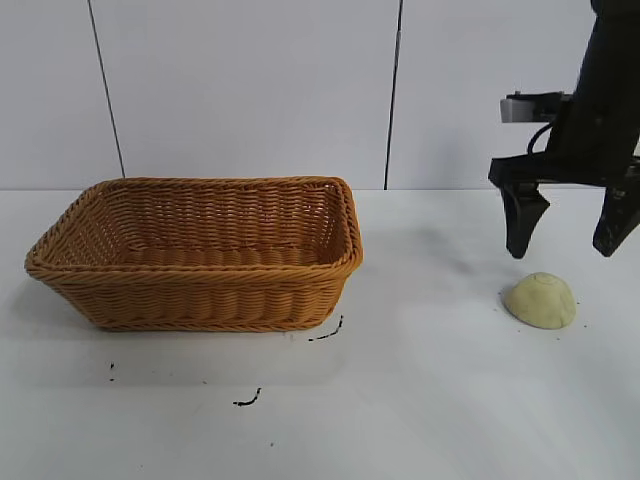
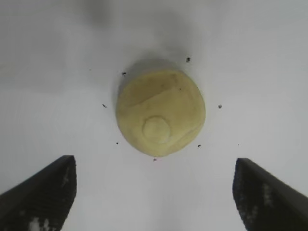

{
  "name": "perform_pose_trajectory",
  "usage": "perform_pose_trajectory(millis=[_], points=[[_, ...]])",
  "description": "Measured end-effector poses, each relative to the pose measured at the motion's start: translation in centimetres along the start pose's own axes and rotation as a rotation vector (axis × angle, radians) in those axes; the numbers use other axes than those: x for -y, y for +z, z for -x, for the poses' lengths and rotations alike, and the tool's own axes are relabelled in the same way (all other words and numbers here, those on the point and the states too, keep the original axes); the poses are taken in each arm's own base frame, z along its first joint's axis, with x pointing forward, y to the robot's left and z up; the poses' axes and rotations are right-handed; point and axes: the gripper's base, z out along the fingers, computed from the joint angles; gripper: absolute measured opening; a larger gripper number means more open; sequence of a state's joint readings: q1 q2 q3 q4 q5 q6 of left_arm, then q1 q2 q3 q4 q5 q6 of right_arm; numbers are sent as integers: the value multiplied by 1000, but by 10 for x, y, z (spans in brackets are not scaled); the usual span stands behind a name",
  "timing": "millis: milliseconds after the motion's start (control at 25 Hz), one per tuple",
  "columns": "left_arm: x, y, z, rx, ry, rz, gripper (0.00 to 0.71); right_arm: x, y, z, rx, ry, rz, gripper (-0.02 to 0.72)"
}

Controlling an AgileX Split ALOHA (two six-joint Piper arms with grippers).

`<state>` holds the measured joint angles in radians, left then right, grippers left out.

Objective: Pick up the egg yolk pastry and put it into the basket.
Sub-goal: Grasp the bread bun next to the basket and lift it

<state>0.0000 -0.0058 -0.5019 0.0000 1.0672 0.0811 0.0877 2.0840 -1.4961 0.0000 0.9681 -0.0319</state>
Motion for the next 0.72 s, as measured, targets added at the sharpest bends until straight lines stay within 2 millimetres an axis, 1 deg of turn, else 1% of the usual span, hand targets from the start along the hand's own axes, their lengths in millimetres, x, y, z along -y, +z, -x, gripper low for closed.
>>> perform_pose_trajectory(millis=[240, 400, 520, 680, 720], points=[[0, 0, 0, 0, 0, 0, 697, 0, 32, 1, -45, 1, 1, 635], [0, 0, 0, 0, 0, 0, 697, 0, 46, 2, -54, 11, 1, 635], [0, 0, 0, 0, 0, 0, 697, 0, 54, 2, -55, 15, 1, 635], [0, 0, 0, 0, 0, 0, 697, 0, 57, 3, -45, 19, 1, 630], [0, 0, 0, 0, 0, 0, 697, 0, 57, 4, -41, 20, 1, 615]])
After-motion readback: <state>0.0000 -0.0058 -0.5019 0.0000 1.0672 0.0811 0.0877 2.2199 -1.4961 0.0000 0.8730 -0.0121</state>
